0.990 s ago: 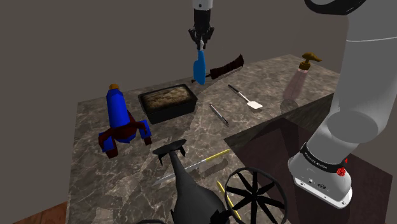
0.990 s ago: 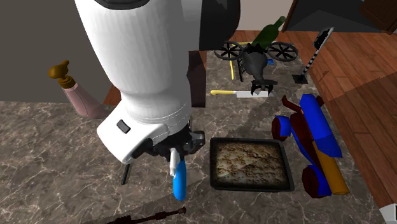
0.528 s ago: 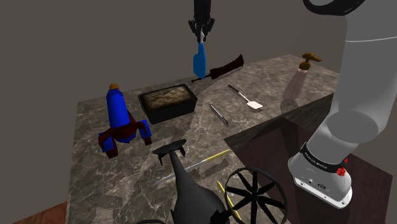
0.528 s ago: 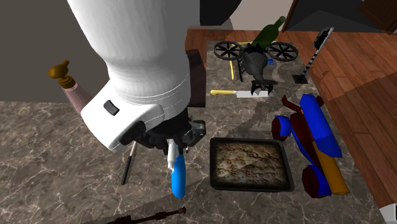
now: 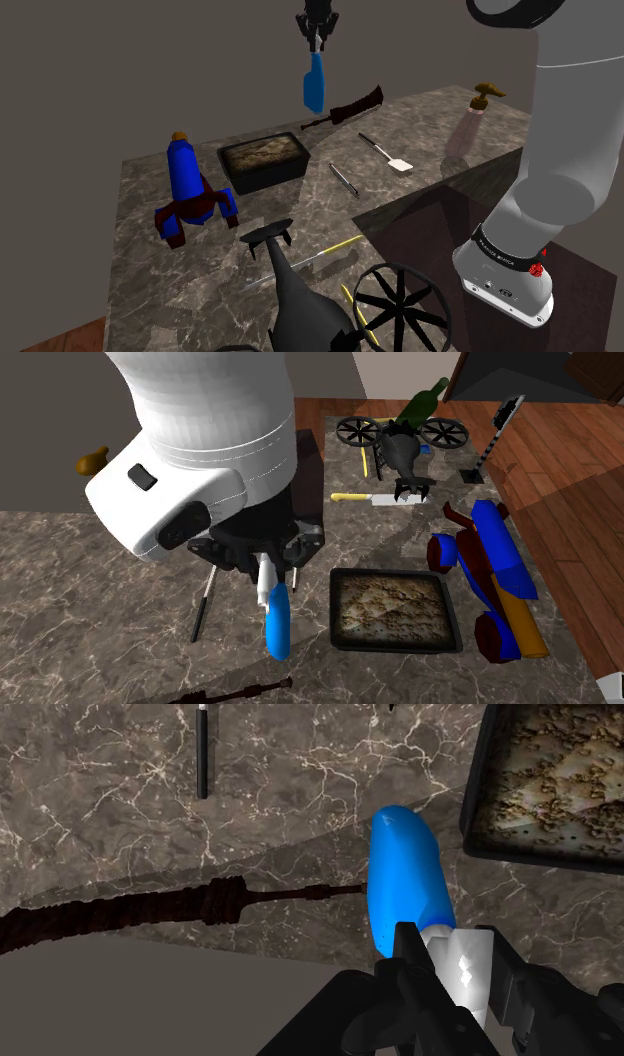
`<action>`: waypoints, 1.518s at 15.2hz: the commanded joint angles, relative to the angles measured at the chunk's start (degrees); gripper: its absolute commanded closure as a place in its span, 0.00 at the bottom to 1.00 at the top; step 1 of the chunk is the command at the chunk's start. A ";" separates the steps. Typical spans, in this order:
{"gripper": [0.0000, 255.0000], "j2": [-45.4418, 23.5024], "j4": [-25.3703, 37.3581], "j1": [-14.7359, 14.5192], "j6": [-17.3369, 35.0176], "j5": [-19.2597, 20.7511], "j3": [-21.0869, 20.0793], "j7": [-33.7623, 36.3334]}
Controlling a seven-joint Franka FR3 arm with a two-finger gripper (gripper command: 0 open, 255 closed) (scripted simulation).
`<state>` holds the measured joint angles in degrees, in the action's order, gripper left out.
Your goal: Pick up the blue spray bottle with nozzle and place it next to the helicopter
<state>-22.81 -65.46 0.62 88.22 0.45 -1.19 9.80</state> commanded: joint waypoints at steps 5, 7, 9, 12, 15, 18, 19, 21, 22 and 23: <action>1.00 -2.61 8.93 -0.13 -6.32 0.06 -0.02 0.07; 1.00 -4.06 12.88 -0.17 -8.83 0.09 -0.02 0.07; 1.00 -5.96 17.63 -0.23 -11.68 0.13 -0.01 0.07; 1.00 -3.97 16.35 -0.76 -12.39 0.16 -0.16 0.74; 1.00 5.05 3.76 -2.18 -8.83 0.14 -0.77 2.86; 1.00 11.90 -4.70 -3.57 -7.21 0.06 -1.59 5.14; 1.00 13.94 -7.04 -4.02 -6.91 0.01 -1.91 5.94; 1.00 17.72 -11.16 -4.92 -6.57 -0.13 -2.59 7.57; 1.00 19.49 -12.99 -5.36 -6.51 -0.23 -2.97 8.41; 1.00 21.20 -14.69 -5.80 -6.52 -0.35 -3.37 9.26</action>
<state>-3.94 -77.45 -4.66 81.36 0.24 -4.12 18.01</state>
